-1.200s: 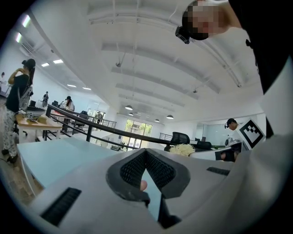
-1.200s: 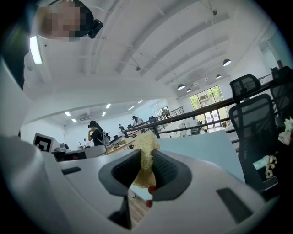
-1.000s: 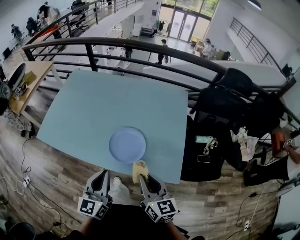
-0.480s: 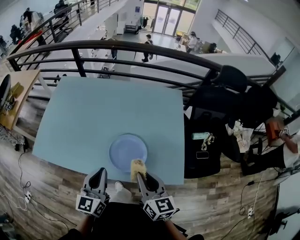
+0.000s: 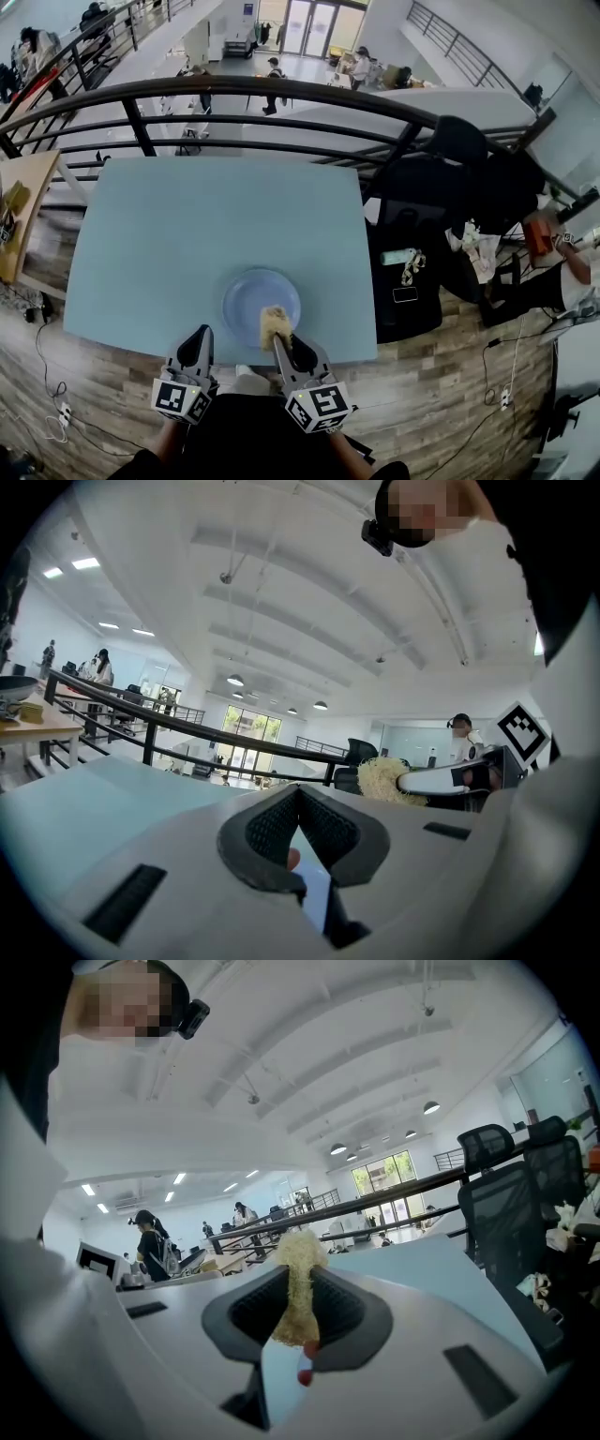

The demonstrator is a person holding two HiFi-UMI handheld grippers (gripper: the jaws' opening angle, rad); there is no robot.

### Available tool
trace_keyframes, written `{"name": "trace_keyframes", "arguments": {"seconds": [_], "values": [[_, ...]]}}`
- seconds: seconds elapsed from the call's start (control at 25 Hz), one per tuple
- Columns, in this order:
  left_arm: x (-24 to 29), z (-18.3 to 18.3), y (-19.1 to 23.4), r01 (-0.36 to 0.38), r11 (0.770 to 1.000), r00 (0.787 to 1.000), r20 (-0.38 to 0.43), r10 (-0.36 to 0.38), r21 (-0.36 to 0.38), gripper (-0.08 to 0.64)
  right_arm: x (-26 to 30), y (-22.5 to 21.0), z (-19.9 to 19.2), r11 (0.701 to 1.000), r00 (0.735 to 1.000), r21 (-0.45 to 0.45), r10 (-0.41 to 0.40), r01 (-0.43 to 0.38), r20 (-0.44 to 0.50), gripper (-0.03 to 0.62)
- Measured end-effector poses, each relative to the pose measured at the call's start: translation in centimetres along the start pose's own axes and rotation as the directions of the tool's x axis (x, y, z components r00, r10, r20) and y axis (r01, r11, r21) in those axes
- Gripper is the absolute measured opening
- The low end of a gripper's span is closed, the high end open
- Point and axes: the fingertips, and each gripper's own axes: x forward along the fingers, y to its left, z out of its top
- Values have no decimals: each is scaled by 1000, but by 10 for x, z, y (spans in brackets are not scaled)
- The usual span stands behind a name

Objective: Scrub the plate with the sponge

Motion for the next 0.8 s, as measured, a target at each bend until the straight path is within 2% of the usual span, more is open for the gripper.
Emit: {"name": "trace_keyframes", "arguments": {"seconds": [0.2,0.4,0.8], "values": [[8,-10,23,20,1000,1000,-12,-20,-23,0,14,7,-2,1000,1000,-2,-24,24,6,72],[11,-19,28,28,999,999,-35,-29,-27,0,12,8,-8,999,999,-4,-42,42,-4,72],[21,-55,51,0,999,991,-134,-7,-51,0,21,8,-20,998,997,19,-59,60,-39,72]]}}
